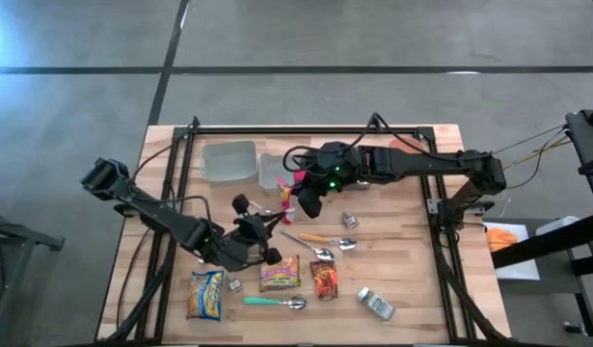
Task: Pick & Place Food Item
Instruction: Put the red noodle pack into the left gray bin
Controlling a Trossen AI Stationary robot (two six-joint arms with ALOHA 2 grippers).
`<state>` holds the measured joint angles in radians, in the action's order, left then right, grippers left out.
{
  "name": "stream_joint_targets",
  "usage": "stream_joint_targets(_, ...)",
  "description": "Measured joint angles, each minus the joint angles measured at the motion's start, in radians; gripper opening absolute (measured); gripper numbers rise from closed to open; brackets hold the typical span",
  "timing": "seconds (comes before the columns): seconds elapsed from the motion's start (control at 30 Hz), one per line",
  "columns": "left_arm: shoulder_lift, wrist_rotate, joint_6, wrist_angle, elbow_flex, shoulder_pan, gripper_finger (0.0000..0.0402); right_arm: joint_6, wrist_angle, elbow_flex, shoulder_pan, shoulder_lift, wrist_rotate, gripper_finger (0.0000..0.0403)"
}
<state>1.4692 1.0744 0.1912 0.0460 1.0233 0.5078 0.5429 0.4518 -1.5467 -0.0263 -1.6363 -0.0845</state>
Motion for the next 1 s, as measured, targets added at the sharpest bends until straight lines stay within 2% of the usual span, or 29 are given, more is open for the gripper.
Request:
stream_joint_targets(0.23, -0.089, -0.006, 0.025, 0.085, 0.0, 0.032, 0.0001, -0.014, 0.005, 0.0, 0.006, 0.0, -0.002, 0.0008)
stream_joint_targets(0.57, -0.207, -0.117, 0.067, 0.214, -0.001, 0.033, 0.0, -0.055, 0.016, 0.0, 0.026, 0.0, -0.01, 0.0008)
stream_joint_targets(1.0, -0.229, -0.16, 0.105, 0.247, -0.001, 0.034, 0.0, -0.066, 0.016, 0.003, 0.042, 0.0, -0.022, 0.0008)
